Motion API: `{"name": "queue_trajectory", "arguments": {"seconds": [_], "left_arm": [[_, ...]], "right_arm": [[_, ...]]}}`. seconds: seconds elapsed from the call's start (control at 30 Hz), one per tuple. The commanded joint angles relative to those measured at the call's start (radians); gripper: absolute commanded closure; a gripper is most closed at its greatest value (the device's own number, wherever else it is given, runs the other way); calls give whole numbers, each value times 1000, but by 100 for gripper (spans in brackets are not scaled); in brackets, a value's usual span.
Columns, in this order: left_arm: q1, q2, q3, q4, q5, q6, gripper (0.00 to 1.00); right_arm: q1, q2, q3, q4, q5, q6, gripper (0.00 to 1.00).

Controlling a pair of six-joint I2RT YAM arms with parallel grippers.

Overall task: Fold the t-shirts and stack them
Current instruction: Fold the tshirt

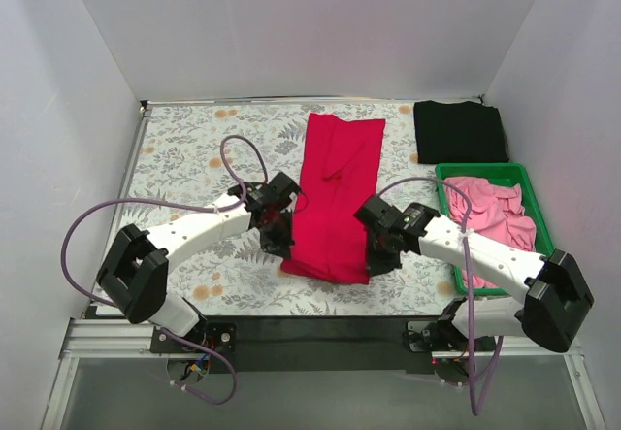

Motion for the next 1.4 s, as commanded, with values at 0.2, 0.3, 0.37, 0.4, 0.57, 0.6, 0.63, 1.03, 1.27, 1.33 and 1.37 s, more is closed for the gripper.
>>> {"name": "queue_trajectory", "arguments": {"seconds": [0.2,0.3,0.37,0.4,0.57,0.6,0.63,1.03,1.27,1.33,1.37], "left_arm": [[191,134,255,28,-63,139,100],[220,190,310,76,-74,148,100],[234,220,346,117,-106,163,100],[237,244,353,136,-123,171,100],[243,322,404,226,-161,212,100],[243,333,415,240,-175,226,100],[245,349,415,272,-178,229,100],[251,436,404,423,-218,222,100],[252,444,369,450,-250,211,100],[254,448,361,456,-261,206,100],[252,450,357,459,-264,205,100]], "right_arm": [[-231,131,266,-48,78,-230,99],[-286,194,347,-40,109,-278,99],[-317,243,381,-39,118,-310,99],[-321,260,411,-29,131,-318,99],[-358,338,455,15,154,-364,99],[-361,346,456,23,158,-371,99],[-373,355,455,44,158,-373,99],[-418,407,393,199,155,-441,99],[-426,438,366,259,152,-460,99],[-429,446,349,280,155,-461,99],[-430,450,344,285,157,-459,99]]}}
